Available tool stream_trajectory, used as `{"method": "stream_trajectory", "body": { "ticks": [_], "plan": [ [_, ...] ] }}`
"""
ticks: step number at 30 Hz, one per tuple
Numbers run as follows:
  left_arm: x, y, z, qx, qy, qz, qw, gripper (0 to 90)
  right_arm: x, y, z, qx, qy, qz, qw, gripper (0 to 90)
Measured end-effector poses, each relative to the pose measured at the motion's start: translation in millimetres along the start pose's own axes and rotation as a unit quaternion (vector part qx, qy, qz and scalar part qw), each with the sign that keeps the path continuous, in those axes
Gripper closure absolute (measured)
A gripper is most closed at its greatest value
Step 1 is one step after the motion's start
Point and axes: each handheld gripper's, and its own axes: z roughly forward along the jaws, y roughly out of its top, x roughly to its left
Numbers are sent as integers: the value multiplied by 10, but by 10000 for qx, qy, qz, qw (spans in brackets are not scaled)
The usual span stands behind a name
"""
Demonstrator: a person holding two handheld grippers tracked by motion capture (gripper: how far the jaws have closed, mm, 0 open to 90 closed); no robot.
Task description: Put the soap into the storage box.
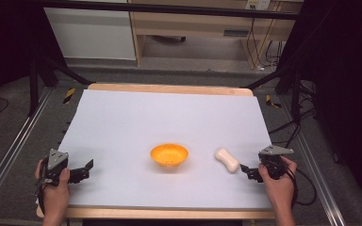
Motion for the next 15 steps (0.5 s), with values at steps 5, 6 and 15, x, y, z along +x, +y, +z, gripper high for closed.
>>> {"method": "stream_trajectory", "body": {
  "ticks": [5,6,15],
  "plan": [
    [1,-1,-1,-7,-6,-10,10000,0,12,100,36,262,313,-58,9991,91],
    [1,-1,-2,-9,-8,-11,10000,0,20,122,37,321,343,-61,9989,91],
    [6,0,-1,-7,-11,-9,10000,0,66,339,54,693,419,-152,9966,88]
  ]
}}
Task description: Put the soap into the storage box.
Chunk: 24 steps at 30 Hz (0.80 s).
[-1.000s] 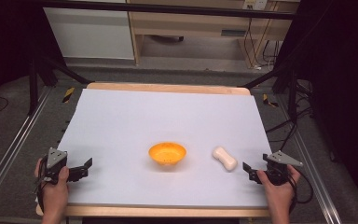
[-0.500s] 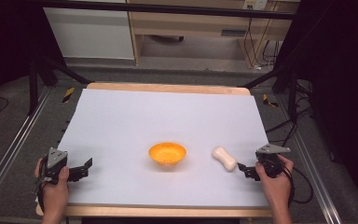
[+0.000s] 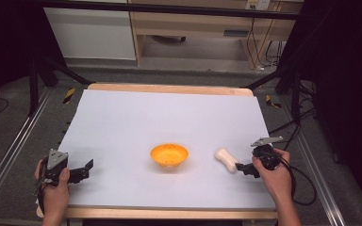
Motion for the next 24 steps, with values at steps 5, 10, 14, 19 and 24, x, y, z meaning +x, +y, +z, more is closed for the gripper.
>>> {"method": "stream_trajectory", "body": {
  "ticks": [5,10,14,19,24],
  "plan": [
    [1,0,0,-2,-3,-4,10000,0,15,63,19,207,-22,-46,9998,86],
    [2,0,1,6,-20,-25,10000,0,43,139,63,350,-12,-153,9993,82],
    [3,1,1,21,-11,-7,10000,0,100,221,93,545,22,-174,9984,72],
    [1,0,2,14,-17,-18,10000,0,149,309,146,663,-18,-344,9972,82],
    [3,0,2,14,-22,-26,10000,0,216,388,212,839,-130,-416,9955,116]
  ]
}}
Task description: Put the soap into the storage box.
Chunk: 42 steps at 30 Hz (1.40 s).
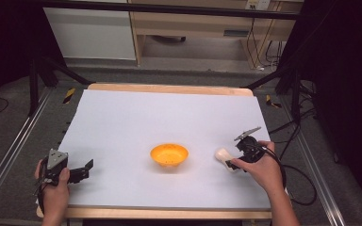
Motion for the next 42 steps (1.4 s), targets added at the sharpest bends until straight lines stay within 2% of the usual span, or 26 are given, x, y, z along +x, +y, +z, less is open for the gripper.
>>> {"method": "stream_trajectory", "body": {
  "ticks": [7,14,22,24,25,27,30,33,36,40,42],
  "plan": [
    [-1,0,4,-9,-2,-20,10000,0,53,76,56,92,-6,-63,9999,190],
    [0,0,4,-7,-6,-30,10000,0,104,130,122,284,212,-143,9993,379],
    [2,0,2,0,-5,-24,10000,0,112,150,203,494,243,-67,9985,456],
    [4,1,5,-6,-4,-30,10000,0,105,149,226,518,298,-72,9982,466],
    [5,1,6,-3,-3,-28,10000,0,97,148,239,509,266,-150,9982,468],
    [0,1,4,-4,2,-7,10000,0,110,161,248,571,296,-59,9979,474],
    [-4,0,1,-8,25,7,10000,0,111,167,269,617,250,-243,9975,476],
    [2,1,5,-6,10,-28,10000,0,132,167,275,628,189,-291,9974,476],
    [0,1,8,2,11,-30,10000,0,141,161,279,611,146,-295,9976,475],
    [8,4,11,34,2,-41,10000,0,126,162,279,621,248,-140,9977,474],
    [9,5,13,50,8,-53,10000,0,117,164,280,624,264,-153,9976,475]
  ]
}}
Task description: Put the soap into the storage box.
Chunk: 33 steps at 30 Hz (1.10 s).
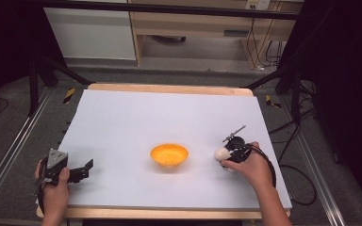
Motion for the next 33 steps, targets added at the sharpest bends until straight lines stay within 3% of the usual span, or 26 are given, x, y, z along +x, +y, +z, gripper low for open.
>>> {"method": "stream_trajectory", "body": {
  "ticks": [7,21,25,33],
  "plan": [
    [-3,0,0,5,22,23,10000,0,-3,2,2,-3,-17,-115,9999,483],
    [-11,3,4,39,46,82,9999,3,0,-25,-7,-96,10,-71,9999,487],
    [-8,2,3,36,28,82,10000,4,-8,-3,-5,-39,-26,-210,9998,491],
    [-17,3,12,34,25,65,10000,5,-14,-2,-43,-93,39,-268,9996,496]
  ]
}}
